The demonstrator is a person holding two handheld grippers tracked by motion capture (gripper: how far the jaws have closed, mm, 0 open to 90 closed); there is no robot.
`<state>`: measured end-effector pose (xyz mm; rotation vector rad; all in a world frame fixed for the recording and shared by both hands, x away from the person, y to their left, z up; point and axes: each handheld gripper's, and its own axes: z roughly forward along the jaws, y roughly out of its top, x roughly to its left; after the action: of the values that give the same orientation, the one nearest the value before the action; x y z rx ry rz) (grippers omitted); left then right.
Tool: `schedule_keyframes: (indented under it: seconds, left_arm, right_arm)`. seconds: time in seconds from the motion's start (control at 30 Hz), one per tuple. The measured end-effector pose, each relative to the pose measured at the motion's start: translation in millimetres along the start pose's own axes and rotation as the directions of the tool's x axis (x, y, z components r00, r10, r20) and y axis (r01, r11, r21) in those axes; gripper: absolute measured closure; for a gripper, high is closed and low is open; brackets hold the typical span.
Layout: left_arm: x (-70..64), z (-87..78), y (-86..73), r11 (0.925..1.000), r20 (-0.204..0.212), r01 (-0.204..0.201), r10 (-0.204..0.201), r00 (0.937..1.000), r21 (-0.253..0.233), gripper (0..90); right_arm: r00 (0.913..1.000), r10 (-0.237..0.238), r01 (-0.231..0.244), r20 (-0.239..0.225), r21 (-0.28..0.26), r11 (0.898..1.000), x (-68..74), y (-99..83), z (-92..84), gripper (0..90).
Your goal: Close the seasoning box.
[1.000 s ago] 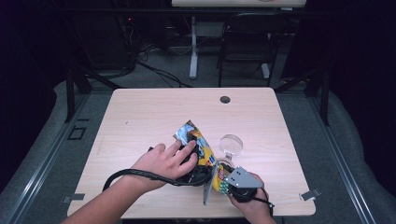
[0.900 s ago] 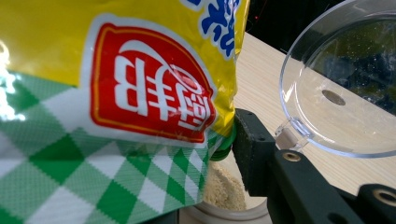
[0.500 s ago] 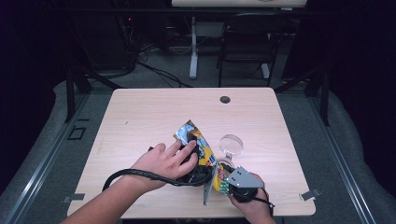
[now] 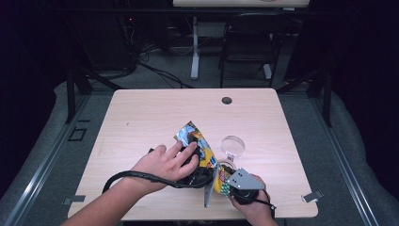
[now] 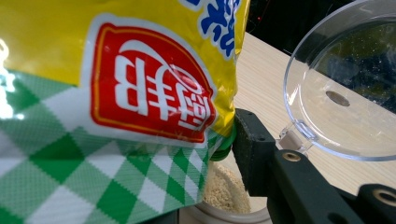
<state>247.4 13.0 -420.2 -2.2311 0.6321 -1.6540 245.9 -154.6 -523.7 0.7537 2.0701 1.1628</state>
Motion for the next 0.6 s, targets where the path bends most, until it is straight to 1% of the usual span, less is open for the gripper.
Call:
schedule_keyframes:
  seconds: [0.1, 0.2, 0.53, 0.6]
  left_arm:
    - [0.4, 0.0, 0.3, 1.0, -0.001, -0.002, 0.002, 1.0, 0.001, 70.2]
    - [0.2, 0.6, 1.1, 1.0, 0.004, 0.006, -0.006, 1.0, 0.0, 70.3]
    - [1.3, 0.6, 1.9, 1.0, 0.002, -0.002, 0.002, 1.0, -0.002, 70.3]
    - [1.1, 0.6, 1.5, 1.0, 0.004, 0.004, -0.004, 1.0, -0.004, 70.3]
  right_arm:
    - [1.0, 0.002, -0.002, -0.003, -0.005, 1.0, 0.4, 0.0, 0.2, 71.2]
    - [1.0, 0.0, 0.0, 0.002, -0.001, 1.0, -0.2, -0.2, 0.0, 71.2]
    - [1.0, 0.005, -0.005, -0.004, -0.002, 1.0, -0.3, -0.7, 0.2, 71.2]
    - [1.0, 0.008, -0.008, -0.005, -0.003, 1.0, -0.4, -0.6, 0.1, 71.2]
